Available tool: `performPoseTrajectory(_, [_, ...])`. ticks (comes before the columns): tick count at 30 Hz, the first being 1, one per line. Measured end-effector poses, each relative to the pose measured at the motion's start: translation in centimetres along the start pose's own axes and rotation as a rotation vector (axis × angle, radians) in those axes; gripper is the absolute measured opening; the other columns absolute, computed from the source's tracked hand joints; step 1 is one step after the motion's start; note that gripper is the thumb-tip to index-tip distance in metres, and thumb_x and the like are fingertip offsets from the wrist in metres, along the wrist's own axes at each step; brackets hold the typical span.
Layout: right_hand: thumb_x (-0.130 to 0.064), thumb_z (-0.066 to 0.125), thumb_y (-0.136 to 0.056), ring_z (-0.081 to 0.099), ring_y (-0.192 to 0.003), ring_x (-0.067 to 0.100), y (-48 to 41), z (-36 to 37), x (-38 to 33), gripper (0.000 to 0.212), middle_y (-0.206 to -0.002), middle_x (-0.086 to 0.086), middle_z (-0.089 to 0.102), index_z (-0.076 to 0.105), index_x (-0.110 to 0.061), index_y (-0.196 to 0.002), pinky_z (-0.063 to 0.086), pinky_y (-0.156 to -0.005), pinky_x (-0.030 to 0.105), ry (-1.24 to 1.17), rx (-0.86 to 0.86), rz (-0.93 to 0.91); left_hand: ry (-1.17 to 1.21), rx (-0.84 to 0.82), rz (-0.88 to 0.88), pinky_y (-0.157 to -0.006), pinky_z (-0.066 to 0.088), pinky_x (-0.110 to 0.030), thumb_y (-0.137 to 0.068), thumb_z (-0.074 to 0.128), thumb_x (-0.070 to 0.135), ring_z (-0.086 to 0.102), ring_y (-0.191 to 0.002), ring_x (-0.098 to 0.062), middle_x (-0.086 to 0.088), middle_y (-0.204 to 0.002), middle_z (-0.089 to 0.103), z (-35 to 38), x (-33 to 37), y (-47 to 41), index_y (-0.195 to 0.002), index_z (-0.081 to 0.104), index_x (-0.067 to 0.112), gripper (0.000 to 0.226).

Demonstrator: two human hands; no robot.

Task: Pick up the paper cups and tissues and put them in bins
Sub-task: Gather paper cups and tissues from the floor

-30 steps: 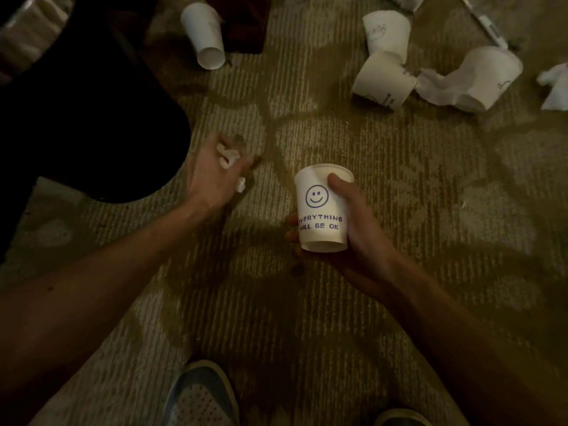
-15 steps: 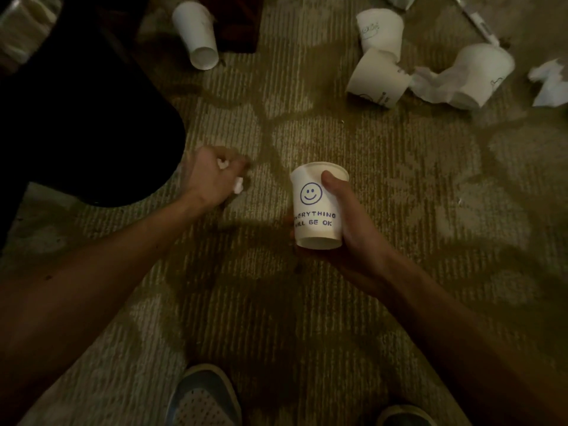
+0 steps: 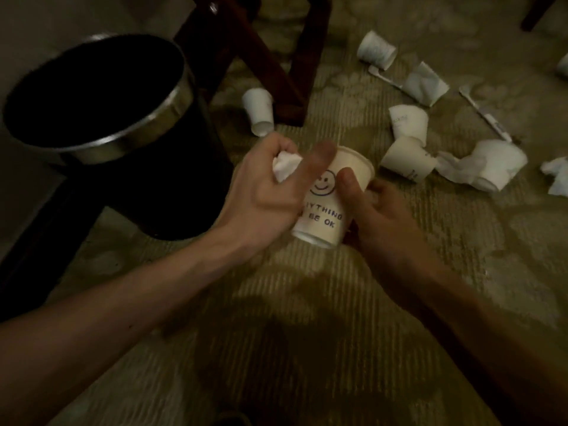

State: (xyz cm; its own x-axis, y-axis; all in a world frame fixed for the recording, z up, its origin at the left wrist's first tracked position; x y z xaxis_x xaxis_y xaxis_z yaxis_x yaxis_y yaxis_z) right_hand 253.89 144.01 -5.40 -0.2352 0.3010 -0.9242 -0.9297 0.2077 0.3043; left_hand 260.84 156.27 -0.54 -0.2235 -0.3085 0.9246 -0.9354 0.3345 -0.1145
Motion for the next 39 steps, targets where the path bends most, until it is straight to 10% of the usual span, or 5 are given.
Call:
performPoseTrajectory(8, [-0.042, 0.072, -0.082, 0.072, -0.074, 0.006, -3.7, 9.9, -13.5, 0.039, -0.101, 0.003, 0.067, 0.042, -0.024, -0.100, 0.057, -0.051, 0.025, 0.246, -0.017, -0.403, -0.198, 0.136, 0.223, -0.083, 0.051, -0.042, -0.088, 0.031, 0.043, 0.060, -0.098, -0.024, 0.001, -0.096, 0.058, -12.4, 9.6, -5.8, -0.084, 0.049, 0.031, 0.023])
performPoseTrajectory(14, [-0.052, 0.068, -0.083, 0.060, -0.076, 0.005, -7.9, 18.7, -16.6, 0.057, -0.101, -0.006, 0.056, 0.035, -0.020, -0.116, 0.046, -0.042, 0.013, 0.657, -0.034, -0.421, -0.271, 0.206, 0.194, -0.060, 0.038, -0.004, -0.091, 0.032, 0.039, 0.049, -0.070, 0.014, 0.013, -0.088, 0.055, -21.1, 6.9, -9.1, -0.080, 0.049, 0.035, 0.021])
performPoseTrajectory(19, [-0.055, 0.058, -0.088, 0.056, -0.118, 0.032, -10.6, 22.4, -11.7, 0.077, -0.137, 0.015, 0.050, 0.024, -0.011, -0.142, 0.049, -0.095, 0.051, 1.023, -0.105, -0.257, -0.144, 0.173, -0.033, -0.064, 0.038, -0.023, -0.088, 0.038, 0.048, 0.052, -0.077, -0.001, 0.008, -0.091, 0.056, -23.3, -2.1, -10.5, -0.081, 0.051, 0.037, 0.018])
performPoseTrajectory(28, [-0.071, 0.034, -0.089, 0.021, -0.137, 0.029, -12.0, 23.1, -7.9, 0.072, -0.136, 0.009, 0.050, 0.059, -0.016, -0.127, 0.028, -0.103, 0.052, 1.754, -0.224, -0.436, -0.318, 0.004, -0.254, -0.064, 0.049, -0.030, -0.096, 0.053, 0.028, 0.061, -0.076, -0.011, 0.008, -0.079, 0.065, -23.2, -8.7, -10.7, -0.081, 0.061, 0.028, 0.017])
performPoseTrajectory(39, [-0.036, 0.049, -0.099, 0.051, -0.091, 0.009, -13.7, 17.9, -11.7, 0.021, -0.105, -0.002, 0.053, 0.065, -0.022, -0.103, 0.037, -0.071, 0.020, 1.198, -0.148, -0.718, -0.469, 0.261, 0.026, -0.062, 0.040, -0.008, -0.094, 0.061, 0.024, 0.059, -0.078, 0.004, 0.020, -0.083, 0.061, -22.2, -1.6, -9.8, -0.088, 0.064, 0.034, 0.012])
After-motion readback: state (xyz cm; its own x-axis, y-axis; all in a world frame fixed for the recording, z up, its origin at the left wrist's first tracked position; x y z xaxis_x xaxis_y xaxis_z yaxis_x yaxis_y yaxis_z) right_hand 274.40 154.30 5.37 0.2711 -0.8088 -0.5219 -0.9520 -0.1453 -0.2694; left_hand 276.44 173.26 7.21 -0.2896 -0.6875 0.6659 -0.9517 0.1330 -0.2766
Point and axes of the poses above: each hand's wrist, its own y-axis away from the middle knuckle, its own z-axis out of the palm, x = y × z, the point moved 7 cm from there along -y, towards the middle knuckle
